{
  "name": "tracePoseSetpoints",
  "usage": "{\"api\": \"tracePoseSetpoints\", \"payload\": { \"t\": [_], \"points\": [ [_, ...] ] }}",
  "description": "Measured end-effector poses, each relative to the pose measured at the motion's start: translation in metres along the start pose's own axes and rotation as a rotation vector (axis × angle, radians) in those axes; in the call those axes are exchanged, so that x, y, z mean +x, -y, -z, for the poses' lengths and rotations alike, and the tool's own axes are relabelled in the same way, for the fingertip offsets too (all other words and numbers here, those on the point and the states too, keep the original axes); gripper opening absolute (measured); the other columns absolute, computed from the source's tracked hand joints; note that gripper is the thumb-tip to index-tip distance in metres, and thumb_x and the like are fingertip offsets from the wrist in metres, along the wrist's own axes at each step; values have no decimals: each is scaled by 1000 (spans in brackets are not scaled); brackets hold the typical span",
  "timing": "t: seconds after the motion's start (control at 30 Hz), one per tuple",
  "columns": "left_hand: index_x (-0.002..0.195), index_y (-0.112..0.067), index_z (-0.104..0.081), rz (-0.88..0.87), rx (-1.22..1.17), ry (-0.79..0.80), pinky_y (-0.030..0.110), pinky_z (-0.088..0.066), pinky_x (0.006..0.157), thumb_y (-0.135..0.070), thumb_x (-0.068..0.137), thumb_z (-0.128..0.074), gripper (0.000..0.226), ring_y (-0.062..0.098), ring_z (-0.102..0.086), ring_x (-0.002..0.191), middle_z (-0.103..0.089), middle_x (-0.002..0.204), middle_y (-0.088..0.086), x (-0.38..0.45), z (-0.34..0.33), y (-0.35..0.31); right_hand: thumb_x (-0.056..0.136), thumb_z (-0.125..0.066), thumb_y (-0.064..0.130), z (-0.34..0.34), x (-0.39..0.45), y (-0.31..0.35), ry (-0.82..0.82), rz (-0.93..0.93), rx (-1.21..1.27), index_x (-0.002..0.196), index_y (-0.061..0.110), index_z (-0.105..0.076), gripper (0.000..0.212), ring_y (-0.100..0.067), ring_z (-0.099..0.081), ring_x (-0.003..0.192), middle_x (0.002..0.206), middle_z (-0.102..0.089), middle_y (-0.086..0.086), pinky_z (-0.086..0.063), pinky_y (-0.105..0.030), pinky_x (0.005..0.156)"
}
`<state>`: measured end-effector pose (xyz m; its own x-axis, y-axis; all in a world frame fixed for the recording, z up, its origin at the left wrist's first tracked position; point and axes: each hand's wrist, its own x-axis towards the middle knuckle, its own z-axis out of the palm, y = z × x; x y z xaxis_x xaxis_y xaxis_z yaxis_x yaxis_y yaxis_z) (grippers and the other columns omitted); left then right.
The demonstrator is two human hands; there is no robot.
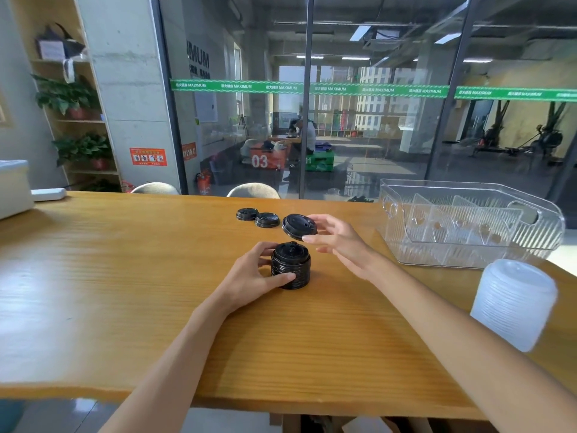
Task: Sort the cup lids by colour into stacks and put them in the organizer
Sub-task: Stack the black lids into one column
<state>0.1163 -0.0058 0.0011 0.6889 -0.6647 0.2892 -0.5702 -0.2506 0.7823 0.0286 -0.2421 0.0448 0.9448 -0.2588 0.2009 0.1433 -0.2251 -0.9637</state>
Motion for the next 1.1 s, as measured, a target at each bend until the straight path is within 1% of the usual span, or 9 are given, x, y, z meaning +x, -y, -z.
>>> {"api": "tracePoseSetpoints", "payload": {
  "t": [0.13, 0.33, 0.43, 0.57, 0.7, 0.8, 0.9, 1.0, 1.1],
  "points": [
    [153, -29, -50, -21, 1, 4, 23, -51, 102, -54, 81, -91, 87, 6, -62, 127, -63, 144, -10, 0, -1, 0, 90, -85, 25, 5, -7, -1, 122, -43, -13, 137, 30, -67, 51, -16, -64, 130, 138, -69, 4, -50, -48, 112],
    [149, -27, -52, -53, -1, -18, 40, -51, 115, -49, 83, -91, 80, 5, -63, 128, -68, 137, -14, 0, -3, -3, 95, -79, 28, 11, -4, 1, 202, -87, -80, 126, 26, -77, 31, -13, -62, 133, 138, -70, 5, -49, -46, 115],
    [151, -29, -50, -70, 3, -27, 42, -51, 115, -48, 84, -90, 80, 6, -63, 128, -67, 138, -13, 1, -5, -2, 98, -76, 22, 8, -3, 0, 174, -75, -76, 129, 24, -75, 31, -13, -64, 130, 135, -72, 6, -51, -49, 114],
    [163, -39, -31, -78, -1, -13, 41, -49, 117, -52, 86, -87, 96, 13, -61, 133, -62, 144, -5, 1, -3, -3, 99, -75, 21, -1, -9, -5, 119, -62, -79, 128, 24, -74, 29, -14, -67, 127, 131, -74, 5, -51, -51, 114],
    [157, -42, -42, -140, 65, -15, 38, -51, 114, -50, 90, -85, 80, 2, -62, 128, -65, 140, -16, 0, -4, -4, 100, -73, 18, -8, -20, -5, 44, -6, -95, 126, 28, -75, 29, -9, -65, 127, 130, -74, 10, -52, -49, 113],
    [152, -39, -47, -141, 74, -33, 38, -52, 113, -49, 88, -86, 75, 2, -63, 125, -67, 137, -16, 0, -4, -5, 100, -69, 17, -10, -27, -4, -4, 68, -176, 126, 37, -74, 33, 0, -59, 131, 132, -71, 21, -50, -41, 113],
    [146, -37, -52, -133, 59, -82, 35, -52, 112, -56, 81, -90, 77, -1, -62, 124, -67, 134, -19, 1, -4, -6, 100, -69, 26, -14, -33, -1, -82, 139, -226, 122, 41, -74, 27, 6, -51, 134, 132, -67, 26, -41, -32, 111],
    [138, -40, -53, -131, 42, -149, 35, -52, 109, -68, 71, -91, 82, 0, -61, 123, -65, 133, -21, 1, -5, -7, 100, -73, 41, -22, -37, 4, -202, 237, -297, 119, 37, -73, 20, 1, -55, 125, 126, -68, 22, -43, -26, 96],
    [136, -41, -51, -128, 55, -215, 39, -53, 106, -81, 65, -85, 89, 1, -58, 126, -61, 135, -23, 2, -8, -10, 89, -78, 62, -31, -42, 9, -183, 222, -346, 125, 36, -68, 46, -3, -65, 100, 112, -74, 17, -48, -19, 83]
  ]
}}
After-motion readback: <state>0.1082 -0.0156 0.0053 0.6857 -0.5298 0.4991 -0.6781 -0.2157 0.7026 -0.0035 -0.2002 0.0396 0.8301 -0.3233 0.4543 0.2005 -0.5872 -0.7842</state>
